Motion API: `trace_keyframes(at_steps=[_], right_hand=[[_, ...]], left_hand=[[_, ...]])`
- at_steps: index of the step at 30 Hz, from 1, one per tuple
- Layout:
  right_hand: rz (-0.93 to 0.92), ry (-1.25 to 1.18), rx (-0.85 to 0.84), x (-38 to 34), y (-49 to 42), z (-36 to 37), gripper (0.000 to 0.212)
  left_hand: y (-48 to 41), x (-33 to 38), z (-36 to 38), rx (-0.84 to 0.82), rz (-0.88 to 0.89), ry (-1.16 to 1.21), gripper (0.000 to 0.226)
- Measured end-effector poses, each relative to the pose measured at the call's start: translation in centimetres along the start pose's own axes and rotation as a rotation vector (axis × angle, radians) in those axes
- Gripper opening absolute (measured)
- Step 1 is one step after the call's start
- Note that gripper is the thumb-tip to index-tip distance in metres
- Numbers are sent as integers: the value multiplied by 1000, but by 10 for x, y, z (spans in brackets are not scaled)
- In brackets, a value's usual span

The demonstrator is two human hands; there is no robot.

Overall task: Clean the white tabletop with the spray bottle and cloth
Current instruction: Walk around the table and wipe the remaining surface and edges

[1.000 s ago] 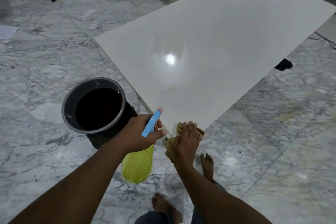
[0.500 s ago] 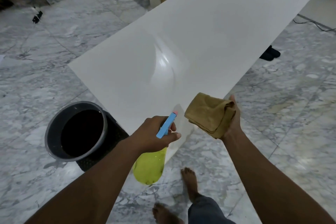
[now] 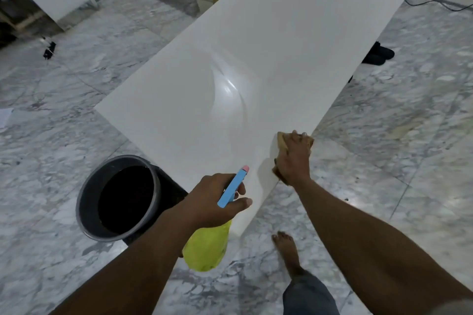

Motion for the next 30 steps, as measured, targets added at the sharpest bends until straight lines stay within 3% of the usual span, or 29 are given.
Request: trace_keyframes(at_steps=[6, 13, 17, 19, 22, 23, 25, 27, 30], right_hand=[[-127, -45, 126, -17, 97, 76, 78], [-228, -94, 69, -32, 220, 151, 66], [21, -267, -138, -25, 313, 187, 27], [100, -304, -152, -27, 361, 186, 23], [383, -513, -175, -20, 360, 183, 22], [529, -678, -189, -11, 347, 185, 21], [716, -1049, -227, -12, 339, 183, 38], [768, -1259, -229, -14, 331, 159, 49], [696, -1526, -250, -24, 319, 110, 55]], left_hand=[[71, -71, -3, 12, 45, -34, 21], [132, -137, 8, 19, 45, -48, 22], [162, -164, 18, 8, 37, -11, 23], [182, -166, 19, -9, 73, -10, 22], [188, -163, 6, 18, 86, 27, 22], [185, -162, 3, 31, 86, 35, 21], [195, -162, 1, 8, 88, 24, 21], [199, -156, 6, -10, 107, -16, 19], [199, -134, 10, -33, 121, 27, 19]])
Point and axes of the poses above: each hand's wrist, its own y-axis away from the middle knuckle, its own z-axis out of the palm, x = y × z, the point moved 6 cm from there along -y, towards the middle knuckle, and after that the axes turned 5 degrees about y, right-handed, at the moved point
